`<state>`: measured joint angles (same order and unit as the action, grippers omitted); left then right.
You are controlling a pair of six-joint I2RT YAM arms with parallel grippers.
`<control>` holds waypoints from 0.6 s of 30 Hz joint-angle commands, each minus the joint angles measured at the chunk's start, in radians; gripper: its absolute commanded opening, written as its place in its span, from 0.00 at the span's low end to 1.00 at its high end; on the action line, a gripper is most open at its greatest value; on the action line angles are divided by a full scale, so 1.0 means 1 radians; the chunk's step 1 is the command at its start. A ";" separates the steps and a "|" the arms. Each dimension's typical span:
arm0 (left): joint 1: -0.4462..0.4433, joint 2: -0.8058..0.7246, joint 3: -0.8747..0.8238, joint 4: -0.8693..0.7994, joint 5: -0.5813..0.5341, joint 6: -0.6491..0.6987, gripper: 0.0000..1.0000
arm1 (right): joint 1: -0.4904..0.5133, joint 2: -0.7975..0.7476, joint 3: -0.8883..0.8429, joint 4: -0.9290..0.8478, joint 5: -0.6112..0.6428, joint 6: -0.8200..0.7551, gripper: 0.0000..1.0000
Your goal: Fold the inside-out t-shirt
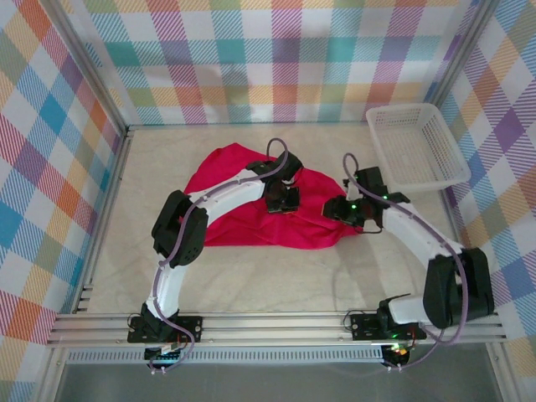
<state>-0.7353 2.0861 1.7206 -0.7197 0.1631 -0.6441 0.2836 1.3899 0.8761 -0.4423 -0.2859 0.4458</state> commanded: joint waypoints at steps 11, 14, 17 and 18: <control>0.027 -0.092 0.035 -0.052 -0.021 0.001 0.08 | 0.109 0.230 0.157 0.053 0.262 -0.027 0.41; 0.027 -0.110 0.027 -0.056 -0.025 0.005 0.09 | 0.108 0.211 0.207 0.002 0.322 -0.020 0.10; 0.027 -0.123 0.019 -0.052 -0.029 0.010 0.10 | 0.106 0.177 0.255 -0.057 0.376 -0.025 0.00; 0.027 -0.124 0.017 -0.052 -0.027 0.014 0.10 | 0.104 0.169 0.272 -0.073 0.387 -0.028 0.00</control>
<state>-0.7166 2.0075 1.7313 -0.7521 0.1520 -0.6422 0.3916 1.6093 1.1004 -0.4408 0.0204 0.4290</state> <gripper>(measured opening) 0.098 0.069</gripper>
